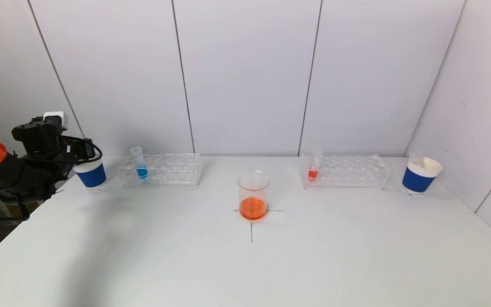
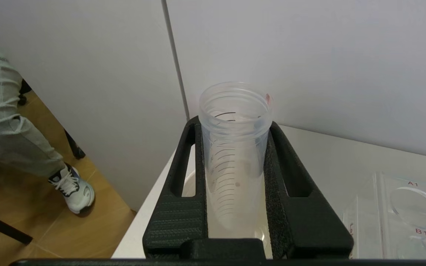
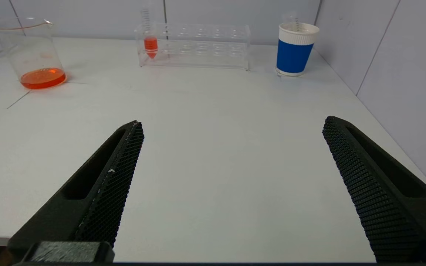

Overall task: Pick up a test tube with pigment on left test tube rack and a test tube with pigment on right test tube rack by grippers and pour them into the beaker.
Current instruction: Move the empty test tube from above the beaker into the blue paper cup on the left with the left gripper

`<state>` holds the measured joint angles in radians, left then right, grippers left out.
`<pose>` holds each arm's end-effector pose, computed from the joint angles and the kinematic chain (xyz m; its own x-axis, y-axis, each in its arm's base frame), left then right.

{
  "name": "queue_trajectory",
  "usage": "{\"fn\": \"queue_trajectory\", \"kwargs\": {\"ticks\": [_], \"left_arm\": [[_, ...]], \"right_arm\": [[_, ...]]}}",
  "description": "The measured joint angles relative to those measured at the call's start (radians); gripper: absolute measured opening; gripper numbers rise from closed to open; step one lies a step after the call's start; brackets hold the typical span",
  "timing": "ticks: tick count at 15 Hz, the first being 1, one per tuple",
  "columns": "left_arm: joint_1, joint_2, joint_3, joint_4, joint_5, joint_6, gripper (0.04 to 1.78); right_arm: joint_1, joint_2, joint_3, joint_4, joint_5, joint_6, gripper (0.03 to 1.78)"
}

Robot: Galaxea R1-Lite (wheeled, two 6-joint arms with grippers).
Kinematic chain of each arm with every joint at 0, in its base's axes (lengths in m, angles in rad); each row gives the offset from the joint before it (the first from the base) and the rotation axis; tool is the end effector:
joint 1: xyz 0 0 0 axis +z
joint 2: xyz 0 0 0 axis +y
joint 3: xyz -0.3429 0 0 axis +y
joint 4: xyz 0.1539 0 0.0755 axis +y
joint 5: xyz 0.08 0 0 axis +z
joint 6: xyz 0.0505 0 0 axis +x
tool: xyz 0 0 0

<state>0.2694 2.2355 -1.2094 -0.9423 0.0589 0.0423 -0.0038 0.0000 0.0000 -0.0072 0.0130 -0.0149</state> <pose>0.4675 0.1322 0.1665 0.9432 0.3215 -0.0836 -0.3185 0.9467 0.0471 -0.0585 0.0009 0.0764 0.9999 0.0092 0.0072 -0.0091 0.9998 -0.0150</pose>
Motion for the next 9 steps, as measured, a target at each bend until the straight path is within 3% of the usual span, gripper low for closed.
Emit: {"fn": "queue_trajectory", "kwargs": {"ticks": [9], "left_arm": [[0.0,0.0,0.004,-0.001,0.001,0.0,0.45]], "right_arm": [[0.0,0.0,0.0,0.0,0.0,0.0,1.76]]}}
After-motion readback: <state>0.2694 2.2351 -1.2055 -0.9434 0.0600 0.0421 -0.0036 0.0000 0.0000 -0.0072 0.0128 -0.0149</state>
